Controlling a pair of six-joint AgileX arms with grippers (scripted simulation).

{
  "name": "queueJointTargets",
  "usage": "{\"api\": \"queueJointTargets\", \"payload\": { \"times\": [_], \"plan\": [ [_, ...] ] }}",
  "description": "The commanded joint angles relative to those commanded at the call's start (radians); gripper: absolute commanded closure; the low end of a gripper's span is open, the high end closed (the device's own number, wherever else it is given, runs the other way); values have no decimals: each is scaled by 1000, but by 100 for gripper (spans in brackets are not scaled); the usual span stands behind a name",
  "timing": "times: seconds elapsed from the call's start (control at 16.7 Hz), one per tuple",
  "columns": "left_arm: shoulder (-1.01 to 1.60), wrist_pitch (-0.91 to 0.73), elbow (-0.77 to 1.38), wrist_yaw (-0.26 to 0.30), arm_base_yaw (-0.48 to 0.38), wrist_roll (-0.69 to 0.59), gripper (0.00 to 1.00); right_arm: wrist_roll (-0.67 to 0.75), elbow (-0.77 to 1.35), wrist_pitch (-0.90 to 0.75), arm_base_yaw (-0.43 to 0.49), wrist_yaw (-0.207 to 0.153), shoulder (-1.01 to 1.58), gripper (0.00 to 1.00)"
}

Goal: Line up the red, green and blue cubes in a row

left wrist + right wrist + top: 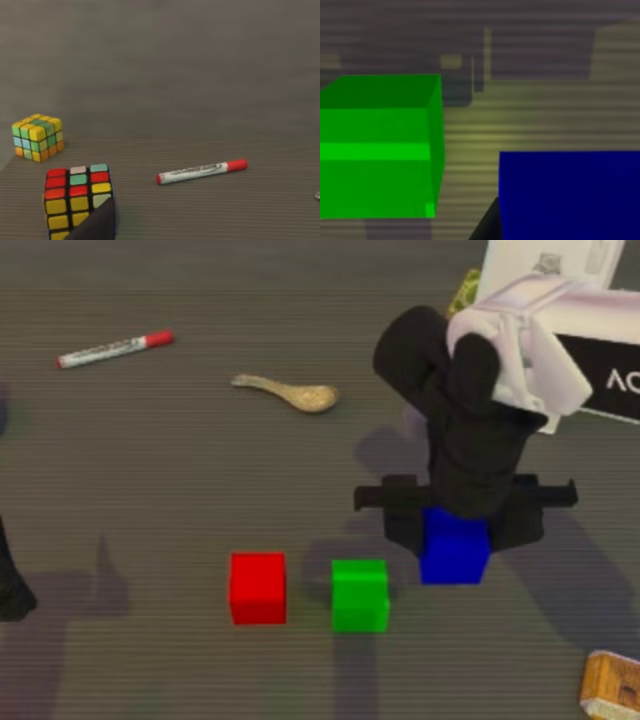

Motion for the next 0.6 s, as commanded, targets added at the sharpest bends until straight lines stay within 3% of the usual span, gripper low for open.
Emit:
{"api": "queueJointTargets", "payload": {
  "times": [0.24,0.6],
  "plan": [
    [0,0,0,0,0,0,0,-1,-10,16,-3,-3,10,100],
    [0,0,0,0,0,0,0,4,-134,218,2,-2,82,100]
  ]
}}
